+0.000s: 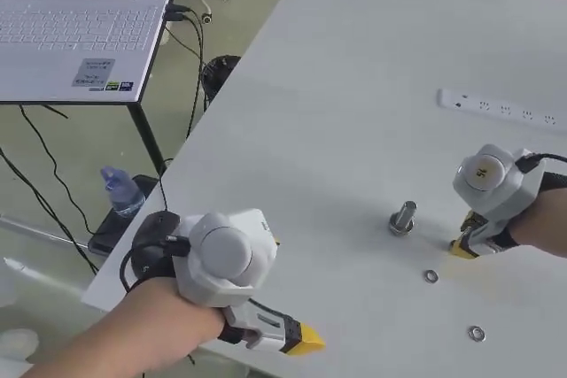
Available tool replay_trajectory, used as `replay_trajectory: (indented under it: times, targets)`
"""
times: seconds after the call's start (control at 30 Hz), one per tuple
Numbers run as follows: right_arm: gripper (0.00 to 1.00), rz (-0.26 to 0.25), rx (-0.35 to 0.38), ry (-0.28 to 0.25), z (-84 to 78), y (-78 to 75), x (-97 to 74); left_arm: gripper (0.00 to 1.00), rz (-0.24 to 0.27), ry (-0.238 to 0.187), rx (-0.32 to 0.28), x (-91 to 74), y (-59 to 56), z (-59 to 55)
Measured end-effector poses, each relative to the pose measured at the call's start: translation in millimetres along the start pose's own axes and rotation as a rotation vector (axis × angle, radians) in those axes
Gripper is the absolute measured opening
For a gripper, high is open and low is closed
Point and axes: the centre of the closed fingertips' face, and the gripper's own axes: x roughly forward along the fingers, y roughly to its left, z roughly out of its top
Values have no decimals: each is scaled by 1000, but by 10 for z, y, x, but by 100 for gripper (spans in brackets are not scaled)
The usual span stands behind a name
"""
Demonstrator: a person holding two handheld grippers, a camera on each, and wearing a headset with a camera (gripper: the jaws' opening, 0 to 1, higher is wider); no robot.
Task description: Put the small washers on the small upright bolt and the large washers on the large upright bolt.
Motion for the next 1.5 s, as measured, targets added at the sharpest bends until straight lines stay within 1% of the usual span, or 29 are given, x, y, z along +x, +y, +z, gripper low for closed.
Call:
replay_trajectory:
  times: [0.27, 0.37, 0.4, 0.47, 0.57, 0.8, 0.9, 1.0, 1.07, 1.13, 1.2, 1.33, 1.43, 1.5]
  targets:
    - [29, -3, 16, -18, 13, -22, -151, 85, 8, -26, 6, -44, 9, 88]
    - [29, -6, 9, -18, 4, -23, -210, 87, 12, -37, 7, -52, 13, 114]
    - [30, -5, 10, -19, 2, -22, -243, 88, 7, -46, 5, -58, 0, 135]
    - [32, 6, 9, -28, 4, -1, -297, 89, 5, -60, 10, -61, -13, 168]
    - [33, 14, 4, -27, -12, 27, -371, 91, 3, -65, 12, -47, -25, 185]
    - [36, 1, -9, -56, 72, 38, -563, 96, 4, -86, 14, -46, -55, 263]
    - [36, -5, -22, -57, 89, 49, -626, 98, 2, -87, 7, -50, -77, 264]
    - [36, 6, -25, -65, 109, 84, -684, 99, -1, -92, -11, -57, -107, 259]
    - [37, 7, -35, -67, 122, 95, -705, 99, 7, -101, -31, -63, -100, 261]
    - [37, 10, -38, -72, 141, 116, -730, 99, 12, -105, -35, -78, -112, 263]
    - [37, 11, -43, -76, 160, 151, -744, 99, 11, -108, -30, -84, -152, 258]
    - [37, 21, -58, -80, 172, 265, -739, 99, 6, -84, -9, -77, -220, 196]
    - [36, 28, -81, -78, 158, 364, -714, 99, 3, -90, -13, -86, -245, 203]
    - [36, 30, -77, -79, 158, 411, -713, 98, 1, -83, -5, -85, -268, 194]
